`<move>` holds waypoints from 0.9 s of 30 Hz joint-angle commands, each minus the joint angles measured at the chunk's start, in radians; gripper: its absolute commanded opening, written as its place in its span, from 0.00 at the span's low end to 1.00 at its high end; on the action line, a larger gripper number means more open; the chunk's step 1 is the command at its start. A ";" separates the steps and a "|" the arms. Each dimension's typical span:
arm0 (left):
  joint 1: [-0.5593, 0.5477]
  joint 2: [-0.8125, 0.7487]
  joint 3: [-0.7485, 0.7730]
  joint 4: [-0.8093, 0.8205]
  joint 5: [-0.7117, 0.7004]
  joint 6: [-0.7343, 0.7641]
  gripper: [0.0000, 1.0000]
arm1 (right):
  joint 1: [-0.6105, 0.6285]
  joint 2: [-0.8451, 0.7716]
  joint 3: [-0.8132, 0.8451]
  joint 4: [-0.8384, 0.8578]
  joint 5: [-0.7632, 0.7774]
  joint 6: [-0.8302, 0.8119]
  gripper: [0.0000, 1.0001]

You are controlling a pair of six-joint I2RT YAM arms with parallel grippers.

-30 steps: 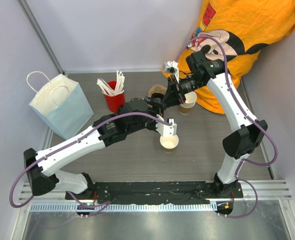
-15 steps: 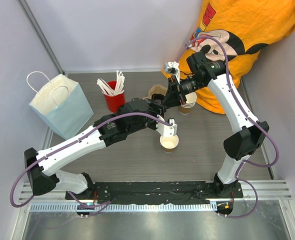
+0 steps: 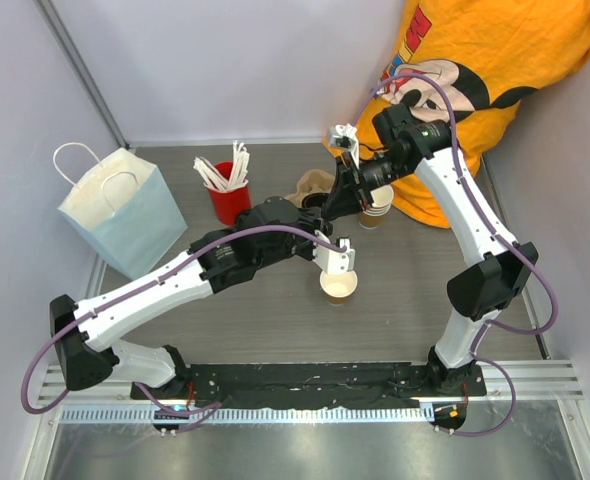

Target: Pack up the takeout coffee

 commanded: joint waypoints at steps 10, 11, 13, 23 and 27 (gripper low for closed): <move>-0.008 -0.035 0.007 -0.079 -0.053 -0.165 0.14 | -0.194 -0.023 0.221 -0.035 -0.051 0.114 0.58; -0.007 -0.023 0.027 -0.102 -0.073 -0.183 0.14 | -0.217 -0.029 0.214 -0.006 -0.054 0.137 0.59; -0.002 0.014 0.148 -0.232 -0.139 -0.283 0.15 | -0.275 -0.049 0.157 0.080 -0.071 0.203 0.59; 0.062 0.082 0.377 -0.467 0.014 -0.639 0.20 | -0.341 -0.205 -0.165 0.125 -0.042 0.104 0.60; 0.119 0.097 0.377 -0.383 0.169 -0.810 0.22 | -0.341 -0.300 -0.233 0.151 0.003 0.088 0.61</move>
